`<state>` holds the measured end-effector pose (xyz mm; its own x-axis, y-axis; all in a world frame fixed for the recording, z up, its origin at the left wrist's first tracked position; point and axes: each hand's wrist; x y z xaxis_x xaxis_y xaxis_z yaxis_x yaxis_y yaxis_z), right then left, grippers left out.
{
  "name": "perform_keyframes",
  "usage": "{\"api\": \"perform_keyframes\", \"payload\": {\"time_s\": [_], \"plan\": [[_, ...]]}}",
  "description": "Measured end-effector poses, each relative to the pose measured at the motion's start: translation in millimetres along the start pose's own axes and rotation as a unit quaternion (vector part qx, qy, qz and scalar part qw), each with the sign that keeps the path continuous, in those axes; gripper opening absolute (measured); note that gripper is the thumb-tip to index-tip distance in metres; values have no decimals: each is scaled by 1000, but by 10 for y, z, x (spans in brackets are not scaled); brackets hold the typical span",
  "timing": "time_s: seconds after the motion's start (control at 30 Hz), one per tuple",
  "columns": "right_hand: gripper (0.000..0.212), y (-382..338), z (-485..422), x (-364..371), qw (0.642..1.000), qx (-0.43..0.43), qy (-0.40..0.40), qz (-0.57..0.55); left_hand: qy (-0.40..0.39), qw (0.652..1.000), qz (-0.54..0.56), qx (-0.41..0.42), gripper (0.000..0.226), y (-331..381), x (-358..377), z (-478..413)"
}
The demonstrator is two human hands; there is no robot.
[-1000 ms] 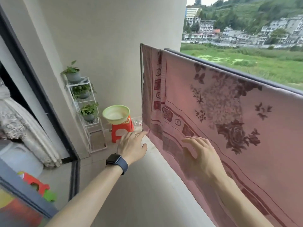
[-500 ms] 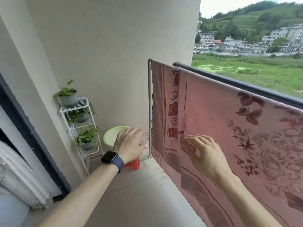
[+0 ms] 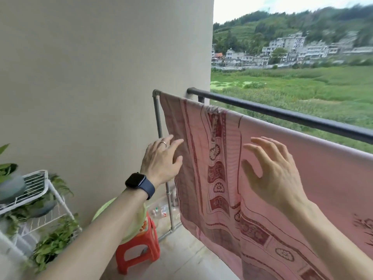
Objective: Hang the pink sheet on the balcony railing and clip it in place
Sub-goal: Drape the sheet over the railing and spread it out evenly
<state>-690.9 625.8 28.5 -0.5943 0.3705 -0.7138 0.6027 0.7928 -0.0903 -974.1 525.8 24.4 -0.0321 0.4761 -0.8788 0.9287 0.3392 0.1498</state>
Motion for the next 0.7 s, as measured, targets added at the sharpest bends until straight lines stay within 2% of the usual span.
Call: {"api": "perform_keyframes", "payload": {"time_s": [0.13, 0.3, 0.37, 0.43, 0.5, 0.6, 0.67, 0.7], "plan": [[52, 64, -546, 279, 987, 89, 57, 122, 24, 995, 39, 87, 58, -183, 362, -1168], [40, -60, -1148, 663, 943, 224, 14, 247, 36, 976, 28, 211, 63, -393, 697, -2340], [36, -96, -1227, 727, 926, 250, 24, 282, 46, 959, 30, 278, 54, -480, 803, -2637], [35, -90, -1143, 714, 916, 242, 48, 317, 100, 941, 45, 319, 40, -696, 927, -2863], [37, -51, -1007, 652, 908, 232, 76, 341, 134, 936, 54, 320, 48, -1045, 1027, -3082], [39, -33, -917, 545, 901, 242, 73, 353, 125, 942, 34, 310, 51, -1427, 1053, -3322], [41, -71, -957, 553, 899, 267, 59, 342, 99, 955, 58, 275, 48, -1343, 995, -3287], [44, -83, -1007, 573, 899, 283, 54, 330, 94, 957, 73, 266, 55, -1226, 968, -3216]]}}
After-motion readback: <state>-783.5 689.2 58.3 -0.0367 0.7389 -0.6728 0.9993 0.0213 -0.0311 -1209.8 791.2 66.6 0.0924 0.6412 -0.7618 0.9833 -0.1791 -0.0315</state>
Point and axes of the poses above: each hand's wrist, its own z-axis away from the middle knuckle, its own x-axis out of the palm, y = z × x, and after that the axes turned 3 degrees about -x, right-handed
